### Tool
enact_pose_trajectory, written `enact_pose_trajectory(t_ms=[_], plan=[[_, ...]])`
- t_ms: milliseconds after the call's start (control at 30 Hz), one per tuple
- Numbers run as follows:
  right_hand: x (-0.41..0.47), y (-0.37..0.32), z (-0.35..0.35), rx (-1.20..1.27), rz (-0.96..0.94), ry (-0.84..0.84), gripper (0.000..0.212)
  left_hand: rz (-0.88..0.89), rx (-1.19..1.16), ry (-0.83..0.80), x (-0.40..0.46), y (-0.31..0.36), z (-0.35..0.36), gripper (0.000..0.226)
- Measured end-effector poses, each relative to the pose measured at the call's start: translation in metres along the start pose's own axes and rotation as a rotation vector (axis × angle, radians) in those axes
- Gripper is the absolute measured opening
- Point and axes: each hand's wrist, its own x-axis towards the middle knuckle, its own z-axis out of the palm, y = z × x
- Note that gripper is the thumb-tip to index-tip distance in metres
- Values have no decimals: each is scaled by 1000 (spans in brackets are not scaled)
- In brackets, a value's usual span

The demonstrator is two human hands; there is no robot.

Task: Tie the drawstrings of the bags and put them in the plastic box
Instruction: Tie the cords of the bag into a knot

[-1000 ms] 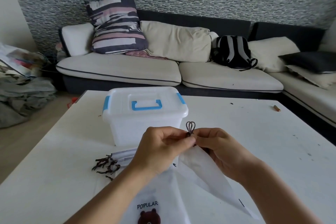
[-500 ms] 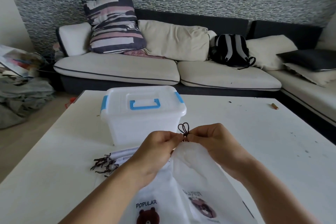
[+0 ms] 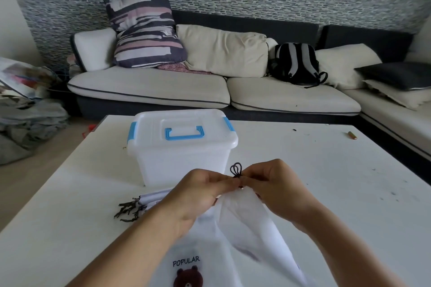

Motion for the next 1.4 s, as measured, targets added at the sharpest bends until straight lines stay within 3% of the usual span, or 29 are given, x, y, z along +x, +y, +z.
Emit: enact_pose_trajectory(t_ms=[133,300,400,533,633,800,900,1033,1233,1333,1400], plan=[[0,1,4,-212,-142,42,30,-40,30,-40,-2,-2,-2,14],[3,7,10,-285,-316,170,26,-196,-339,-75,0,-8,3,28],[3,7,13,-252,-343,161,25,-208,-377,-80,1,-9,6,18],[3,6,12,-179,-283,124,22,-57,-105,-23,5,-8,-1,25],[4,8,8,-129,-179,80,22,106,83,133,4,-6,-7,13],[3,8,5,-2,-58,35,25,175,327,237,6,-7,-22,16],[2,6,3,89,-12,10,26,242,386,263,4,-5,-21,5],[1,5,5,77,-19,-20,25,191,353,217,-1,-3,-10,48],[4,7,7,79,-7,-23,36,108,237,218,4,-4,-10,4],[3,9,3,151,14,-77,32,164,498,264,4,-2,-29,10],[4,10,2,176,23,-101,28,315,667,382,2,-1,-35,16]])
